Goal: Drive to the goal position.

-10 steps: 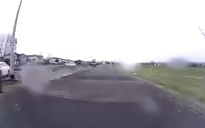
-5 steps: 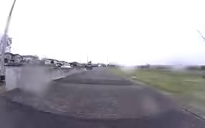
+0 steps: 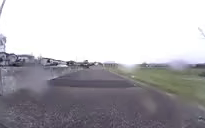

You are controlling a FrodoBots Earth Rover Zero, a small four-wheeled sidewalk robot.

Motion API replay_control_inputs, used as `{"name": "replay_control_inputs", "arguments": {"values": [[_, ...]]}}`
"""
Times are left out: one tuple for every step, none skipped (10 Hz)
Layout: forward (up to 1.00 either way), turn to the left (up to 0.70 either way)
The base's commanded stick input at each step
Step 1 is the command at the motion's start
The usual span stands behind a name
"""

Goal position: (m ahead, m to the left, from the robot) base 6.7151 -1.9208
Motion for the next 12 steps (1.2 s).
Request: {"name": "replay_control_inputs", "arguments": {"values": [[1.0, 0.04], [1.0, 0.1], [1.0, 0.4], [1.0, 0.4], [1.0, 0.37], [1.0, 0.3], [1.0, 0.0], [1.0, 0.0], [1.0, 0.0], [1.0, 0.0], [1.0, 0.0], [1.0, 0.0]]}}
